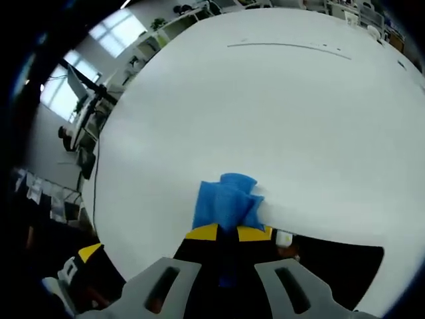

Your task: Wipe the mirror surface with the cleaning cloth until all visible marks leave the cleaned area.

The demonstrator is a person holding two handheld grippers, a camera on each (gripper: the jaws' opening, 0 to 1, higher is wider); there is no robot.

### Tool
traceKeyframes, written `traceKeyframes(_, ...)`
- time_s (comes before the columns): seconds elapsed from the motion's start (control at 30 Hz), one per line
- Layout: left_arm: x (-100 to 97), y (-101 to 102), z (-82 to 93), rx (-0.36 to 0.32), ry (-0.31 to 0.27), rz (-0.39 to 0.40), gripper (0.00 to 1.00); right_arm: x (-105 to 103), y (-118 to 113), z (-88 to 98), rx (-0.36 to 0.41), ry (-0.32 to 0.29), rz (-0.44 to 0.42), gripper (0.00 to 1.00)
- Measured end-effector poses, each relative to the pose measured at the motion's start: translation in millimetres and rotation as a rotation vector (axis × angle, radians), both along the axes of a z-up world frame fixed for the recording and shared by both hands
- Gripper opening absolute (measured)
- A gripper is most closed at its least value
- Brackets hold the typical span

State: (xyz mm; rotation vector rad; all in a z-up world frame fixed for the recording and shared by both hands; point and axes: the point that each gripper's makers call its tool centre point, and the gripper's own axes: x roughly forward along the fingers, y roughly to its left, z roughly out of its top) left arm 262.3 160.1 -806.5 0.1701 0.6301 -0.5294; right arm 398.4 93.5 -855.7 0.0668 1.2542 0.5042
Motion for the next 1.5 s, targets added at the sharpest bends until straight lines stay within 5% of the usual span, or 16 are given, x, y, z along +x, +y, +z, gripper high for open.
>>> traceKeyframes(0.33,-0.5,1.1,-2.0,0.013,0.001,-0.003,0.99,-0.3,0.7,-3.2,0.007,-0.006,-0.002,0.02)
traceKeyframes(1.5,-2.4,-3.4,-1.0,-0.019,0.003,-0.011,0.99,-48.3,2.1,-1.4,0.024,-0.003,-0.006,0.02)
